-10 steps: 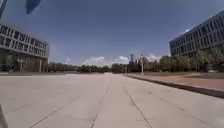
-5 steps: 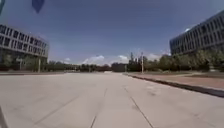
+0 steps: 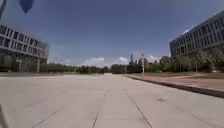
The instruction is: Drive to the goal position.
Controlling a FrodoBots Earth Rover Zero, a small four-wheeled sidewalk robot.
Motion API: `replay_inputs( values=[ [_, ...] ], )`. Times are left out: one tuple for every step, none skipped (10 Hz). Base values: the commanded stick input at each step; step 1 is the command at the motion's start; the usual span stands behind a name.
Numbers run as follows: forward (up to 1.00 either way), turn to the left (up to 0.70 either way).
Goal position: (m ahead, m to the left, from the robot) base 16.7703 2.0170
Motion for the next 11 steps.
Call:
replay_inputs(
  values=[
    [0.7, 0.02],
    [0.7, 0.02],
    [0.7, 0.02],
    [0.7, 0.02],
    [0.7, 0.02],
    [0.7, 0.02],
    [0.7, 0.02],
    [0.7, 0.02],
    [0.7, 0.02],
    [0.7, 0.02],
    [0.7, 0.02]
  ],
)
